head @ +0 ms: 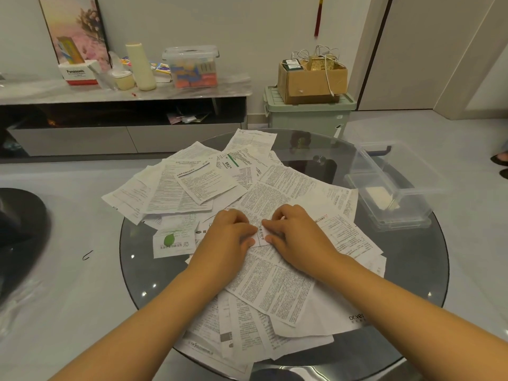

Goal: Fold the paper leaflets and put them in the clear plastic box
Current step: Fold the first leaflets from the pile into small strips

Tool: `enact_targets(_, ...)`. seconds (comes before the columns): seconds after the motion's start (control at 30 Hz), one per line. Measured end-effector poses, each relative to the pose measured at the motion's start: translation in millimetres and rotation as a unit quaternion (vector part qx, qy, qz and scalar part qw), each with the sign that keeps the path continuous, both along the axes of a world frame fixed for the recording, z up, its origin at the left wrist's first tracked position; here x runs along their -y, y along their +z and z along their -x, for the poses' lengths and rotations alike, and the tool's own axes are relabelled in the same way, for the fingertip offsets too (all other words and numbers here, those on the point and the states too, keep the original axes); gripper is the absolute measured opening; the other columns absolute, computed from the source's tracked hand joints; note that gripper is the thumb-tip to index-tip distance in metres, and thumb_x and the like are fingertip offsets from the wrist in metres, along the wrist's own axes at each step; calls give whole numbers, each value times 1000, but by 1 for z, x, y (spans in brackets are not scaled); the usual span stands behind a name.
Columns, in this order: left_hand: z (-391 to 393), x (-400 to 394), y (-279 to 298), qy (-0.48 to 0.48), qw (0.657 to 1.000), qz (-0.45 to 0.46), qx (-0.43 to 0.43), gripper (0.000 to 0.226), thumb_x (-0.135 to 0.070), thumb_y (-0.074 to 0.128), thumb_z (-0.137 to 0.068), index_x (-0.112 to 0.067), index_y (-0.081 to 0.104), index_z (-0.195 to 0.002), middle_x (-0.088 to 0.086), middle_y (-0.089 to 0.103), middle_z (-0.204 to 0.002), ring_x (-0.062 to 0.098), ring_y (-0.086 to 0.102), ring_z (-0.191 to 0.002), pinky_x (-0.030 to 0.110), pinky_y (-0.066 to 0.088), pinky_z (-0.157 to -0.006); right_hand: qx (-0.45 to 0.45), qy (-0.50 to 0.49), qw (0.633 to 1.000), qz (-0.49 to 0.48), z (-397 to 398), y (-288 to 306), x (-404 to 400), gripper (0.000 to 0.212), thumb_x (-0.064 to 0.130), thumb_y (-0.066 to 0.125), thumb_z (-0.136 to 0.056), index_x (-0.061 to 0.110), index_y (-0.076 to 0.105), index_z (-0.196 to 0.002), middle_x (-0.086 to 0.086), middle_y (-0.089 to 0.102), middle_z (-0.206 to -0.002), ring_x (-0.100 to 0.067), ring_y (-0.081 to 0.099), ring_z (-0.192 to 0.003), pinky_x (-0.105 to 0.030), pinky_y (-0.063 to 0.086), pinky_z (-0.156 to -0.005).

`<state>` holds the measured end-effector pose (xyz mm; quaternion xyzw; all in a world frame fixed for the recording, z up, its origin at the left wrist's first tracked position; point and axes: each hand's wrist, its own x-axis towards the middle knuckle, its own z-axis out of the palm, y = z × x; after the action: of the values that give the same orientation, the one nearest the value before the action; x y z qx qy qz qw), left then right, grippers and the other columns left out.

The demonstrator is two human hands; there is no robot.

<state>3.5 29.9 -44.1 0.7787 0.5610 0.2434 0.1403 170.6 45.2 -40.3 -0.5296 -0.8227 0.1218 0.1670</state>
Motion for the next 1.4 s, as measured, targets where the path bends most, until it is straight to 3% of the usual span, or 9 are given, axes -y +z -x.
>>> enact_targets(0.17, 2, -1, 4, -10, 999, 20, -32, 34, -37, 61, -88, -22, 65, -119, -10, 57, -111, 8, 46, -109, 22, 36, -94, 22, 53, 998, -22, -2, 4, 2, 34, 35, 47, -96, 22, 62, -124, 6, 58, -116, -14, 42, -109, -24, 36, -87)
enact_targets(0.33, 4, -1, 6, -14, 998, -6, -60, 31, -38, 60, -89, -24, 67, -116, -9, 62, -110, 11, 52, -105, 32, 40, -95, 31, 77, 994, -70, -5, 4, -2, 32, 37, 54, -93, 23, 65, -120, 6, 66, -111, -17, 50, -98, -24, 32, -78)
enact_targets(0.47, 1, 2, 10, -33, 996, -73, -41, 20, -34, 58, -92, -24, 73, -99, -7, 69, -90, 14, 60, -85, 39, 48, -81, 16, 75, 989, -130, -4, 1, 5, 26, 30, 48, -96, 20, 72, -103, 4, 72, -90, -18, 58, -80, -24, 36, -68)
enact_targets(0.6, -7, 3, 16, -34, 988, -143, -37, 11, -27, 65, -88, -20, 74, -88, -5, 69, -80, 18, 62, -74, 40, 51, -66, -31, 39, 988, -146, -8, 9, 12, 23, 28, 50, -94, 17, 70, -97, 0, 70, -81, -20, 63, -75, -35, 50, -65)
enact_targets(0.73, -17, 4, 22, -38, 980, -195, -34, 10, -21, 67, -80, -21, 76, -83, -6, 70, -73, 18, 63, -69, 37, 50, -62, -53, 13, 984, -168, -21, 15, 20, 13, 20, 60, -88, 15, 71, -92, 0, 70, -76, -20, 64, -70, -34, 52, -61)
enact_targets(0.9, -43, 4, 27, -70, 971, -224, -32, 10, -22, 68, -72, -22, 77, -76, -6, 69, -63, 17, 64, -58, 35, 50, -55, -36, -1, 977, -210, -49, 23, 30, 13, 20, 61, -78, 15, 73, -78, 1, 64, -54, -17, 59, -47, -29, 49, -42)
enact_targets(1.03, -76, 9, 27, -108, 977, -184, -19, 13, -23, 65, -79, -20, 77, -84, -4, 72, -72, 17, 66, -62, 39, 53, -58, -3, -35, 981, -189, -82, 24, 44, 18, 22, 57, -84, 13, 71, -79, -2, 66, -59, -21, 60, -51, -35, 51, -45)
enact_targets(1.17, -116, 10, 28, -134, 986, -99, -1, 23, -24, 55, -94, -20, 71, -109, 1, 71, -102, 19, 64, -90, 27, 48, -76, 24, -100, 979, -176, -114, 28, 54, 14, 22, 56, -91, 14, 68, -90, -3, 69, -80, -25, 62, -71, -38, 51, -59)
enact_targets(1.4, -169, 3, 22, -169, 984, -46, 0, 26, -19, 49, -96, -18, 70, -111, 8, 68, -99, 24, 61, -90, 40, 48, -78, 113, -215, 966, -84, -152, 15, 57, 18, 28, 36, -99, 15, 47, -105, -6, 60, -97, -28, 56, -80, -33, 44, -66)
